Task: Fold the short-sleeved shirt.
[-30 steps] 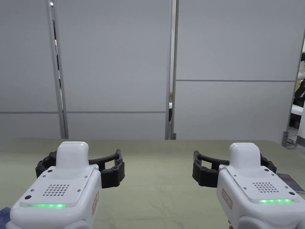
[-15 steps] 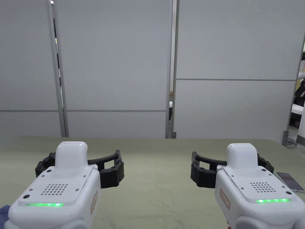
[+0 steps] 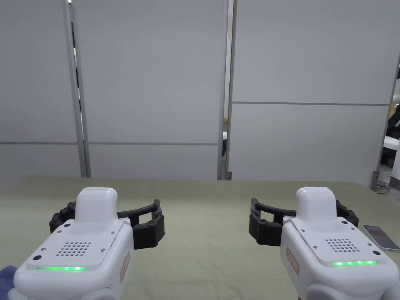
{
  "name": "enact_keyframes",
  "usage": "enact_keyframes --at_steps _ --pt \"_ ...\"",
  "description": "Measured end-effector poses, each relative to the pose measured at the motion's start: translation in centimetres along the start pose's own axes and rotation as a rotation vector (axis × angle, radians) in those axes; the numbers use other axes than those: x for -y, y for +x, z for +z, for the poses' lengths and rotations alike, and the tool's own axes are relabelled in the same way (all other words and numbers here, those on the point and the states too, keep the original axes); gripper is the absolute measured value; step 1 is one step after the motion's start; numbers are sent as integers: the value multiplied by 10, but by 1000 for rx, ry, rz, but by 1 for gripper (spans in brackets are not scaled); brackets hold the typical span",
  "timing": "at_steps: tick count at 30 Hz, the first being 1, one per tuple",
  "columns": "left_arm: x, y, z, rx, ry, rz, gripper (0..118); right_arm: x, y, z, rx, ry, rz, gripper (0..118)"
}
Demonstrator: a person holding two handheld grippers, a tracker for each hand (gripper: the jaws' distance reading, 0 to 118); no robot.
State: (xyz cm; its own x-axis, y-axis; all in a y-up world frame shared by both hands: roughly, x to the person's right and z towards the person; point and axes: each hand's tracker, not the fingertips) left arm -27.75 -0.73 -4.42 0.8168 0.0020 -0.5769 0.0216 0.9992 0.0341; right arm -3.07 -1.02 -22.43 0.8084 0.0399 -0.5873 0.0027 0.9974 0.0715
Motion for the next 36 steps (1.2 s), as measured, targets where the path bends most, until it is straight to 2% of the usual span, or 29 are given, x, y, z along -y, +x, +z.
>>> enact_keyframes --at_steps 14,15,16,17,18,19,21,24,30,32,36 --pt "-2 0 2 36 -16 35 118 1 7 1 6 -15 -26 118" --pt "-2 0 2 38 -18 36 114 0 8 2 4 -20 -32 116" --pt "-3 2 2 35 -17 35 81 0 9 3 4 -18 -38 84" --pt "-3 6 2 20 -8 28 25 0 9 5 30 -2 -37 22" --pt "-2 11 0 -14 -6 15 0 -2 6 2 115 -14 -1 2" --pt "0 12 -2 -98 17 14 0 -3 7 5 190 -6 26 2" --pt "2 16 -4 28 -36 30 0 -3 19 5 41 -38 -54 2" --pt "7 26 -5 9 -23 -1 0 0 24 8 98 -40 -39 2" --pt "8 19 -7 10 -43 36 0 2 34 11 110 -42 -80 2" --pt "5 4 -2 -30 -44 31 0 -3 23 7 83 -32 -63 2" --pt "-4 -56 26 -201 -23 -22 0 -11 -37 -14 -83 -8 -78 2"
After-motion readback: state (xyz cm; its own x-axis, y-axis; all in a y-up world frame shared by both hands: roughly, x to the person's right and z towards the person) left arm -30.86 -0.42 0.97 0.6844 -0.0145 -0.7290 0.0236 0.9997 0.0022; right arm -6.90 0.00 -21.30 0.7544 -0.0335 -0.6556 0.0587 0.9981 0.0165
